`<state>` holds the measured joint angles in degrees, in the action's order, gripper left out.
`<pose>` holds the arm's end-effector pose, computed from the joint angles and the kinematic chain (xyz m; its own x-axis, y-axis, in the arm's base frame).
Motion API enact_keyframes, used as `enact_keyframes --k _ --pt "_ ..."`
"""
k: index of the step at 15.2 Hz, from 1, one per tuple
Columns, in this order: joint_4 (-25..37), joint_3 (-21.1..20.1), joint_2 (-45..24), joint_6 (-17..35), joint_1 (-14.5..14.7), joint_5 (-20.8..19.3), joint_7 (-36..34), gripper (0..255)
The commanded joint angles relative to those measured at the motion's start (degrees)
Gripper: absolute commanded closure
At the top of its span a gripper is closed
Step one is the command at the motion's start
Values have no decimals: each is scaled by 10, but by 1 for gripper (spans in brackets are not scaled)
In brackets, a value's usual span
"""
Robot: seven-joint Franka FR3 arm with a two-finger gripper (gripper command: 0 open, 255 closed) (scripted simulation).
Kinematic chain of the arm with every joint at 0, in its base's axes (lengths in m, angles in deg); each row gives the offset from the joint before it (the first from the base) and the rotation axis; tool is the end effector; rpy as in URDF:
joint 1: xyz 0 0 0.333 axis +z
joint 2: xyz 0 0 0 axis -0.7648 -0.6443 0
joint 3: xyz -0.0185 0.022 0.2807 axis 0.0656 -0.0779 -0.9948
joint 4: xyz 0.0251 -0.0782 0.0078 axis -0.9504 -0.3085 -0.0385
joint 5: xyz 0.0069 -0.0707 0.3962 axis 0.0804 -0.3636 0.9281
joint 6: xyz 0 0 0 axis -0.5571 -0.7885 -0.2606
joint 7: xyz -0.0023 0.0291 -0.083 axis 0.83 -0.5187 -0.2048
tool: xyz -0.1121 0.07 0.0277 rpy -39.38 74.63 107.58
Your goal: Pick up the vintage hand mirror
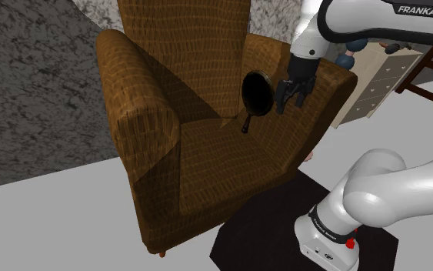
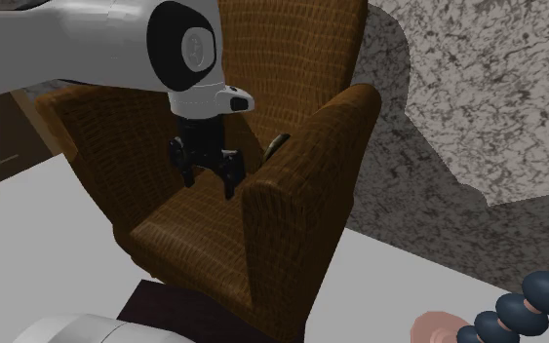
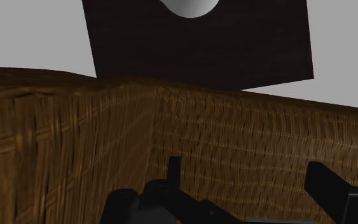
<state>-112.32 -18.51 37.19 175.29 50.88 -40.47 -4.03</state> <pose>0.3379 -0.0218 0.4874 0.9730 -0.1907 -0.1300 -0.1908 -0.9816 0.0118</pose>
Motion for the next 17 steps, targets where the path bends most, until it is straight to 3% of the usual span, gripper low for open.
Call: enact_keyframes --k 1,9,17 --pt "0 0 0 0 0 0 0 0" --pt "130 39 -152 53 -17 -16 23 0" --pt "290 59 -299 69 -47 -5 53 0"
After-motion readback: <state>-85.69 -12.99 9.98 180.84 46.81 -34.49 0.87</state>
